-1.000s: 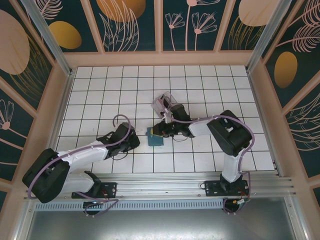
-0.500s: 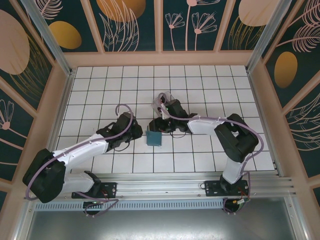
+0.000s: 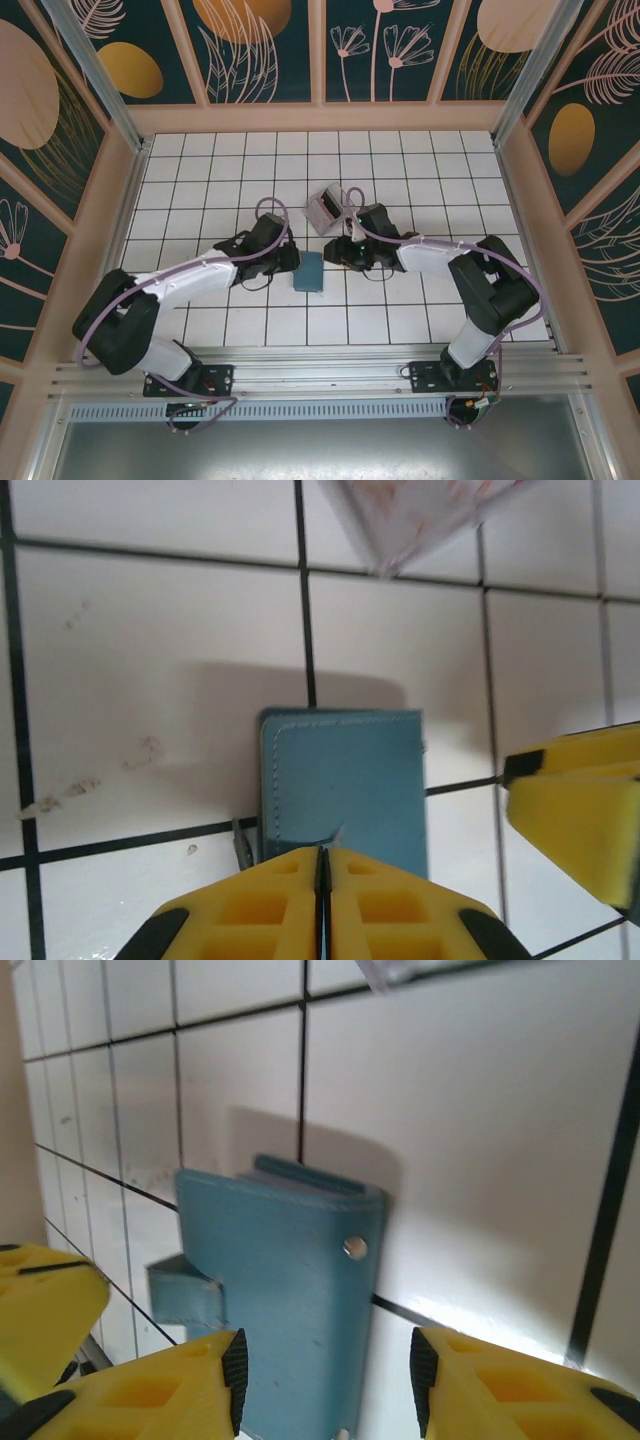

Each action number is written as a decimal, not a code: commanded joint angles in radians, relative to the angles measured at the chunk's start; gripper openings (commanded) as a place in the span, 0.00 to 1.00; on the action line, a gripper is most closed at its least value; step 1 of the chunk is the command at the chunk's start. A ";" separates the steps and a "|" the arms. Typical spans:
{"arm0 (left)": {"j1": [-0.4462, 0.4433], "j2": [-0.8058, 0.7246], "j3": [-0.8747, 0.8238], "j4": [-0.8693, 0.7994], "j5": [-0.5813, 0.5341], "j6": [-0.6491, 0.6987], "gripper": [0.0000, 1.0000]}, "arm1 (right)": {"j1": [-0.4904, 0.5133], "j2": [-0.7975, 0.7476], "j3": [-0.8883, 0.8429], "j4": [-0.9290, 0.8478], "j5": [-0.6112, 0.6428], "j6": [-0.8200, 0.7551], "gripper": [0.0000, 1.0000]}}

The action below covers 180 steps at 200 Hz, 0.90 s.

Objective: Put the credit cards into the card holder
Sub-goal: Turn over the card holder at the center of the table.

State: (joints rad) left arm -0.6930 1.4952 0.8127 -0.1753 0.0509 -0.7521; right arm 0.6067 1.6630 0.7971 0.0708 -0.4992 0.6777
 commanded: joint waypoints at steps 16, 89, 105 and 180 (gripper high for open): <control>-0.006 0.094 0.003 -0.042 0.028 0.054 0.11 | 0.038 0.036 -0.005 0.056 -0.019 0.060 0.50; -0.005 0.182 -0.102 0.074 0.058 0.000 0.08 | 0.087 0.159 0.035 0.110 -0.029 0.097 0.51; -0.006 0.172 -0.124 0.118 0.077 -0.029 0.07 | 0.099 0.165 0.036 0.181 -0.071 0.119 0.49; -0.005 0.038 -0.117 0.077 -0.025 -0.066 0.15 | 0.029 0.036 0.096 -0.142 0.128 -0.072 0.08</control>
State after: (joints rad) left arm -0.6941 1.6096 0.7166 0.0025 0.0956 -0.7979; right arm 0.6918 1.8187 0.8555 0.1799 -0.5499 0.7502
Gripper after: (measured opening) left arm 0.143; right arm 0.171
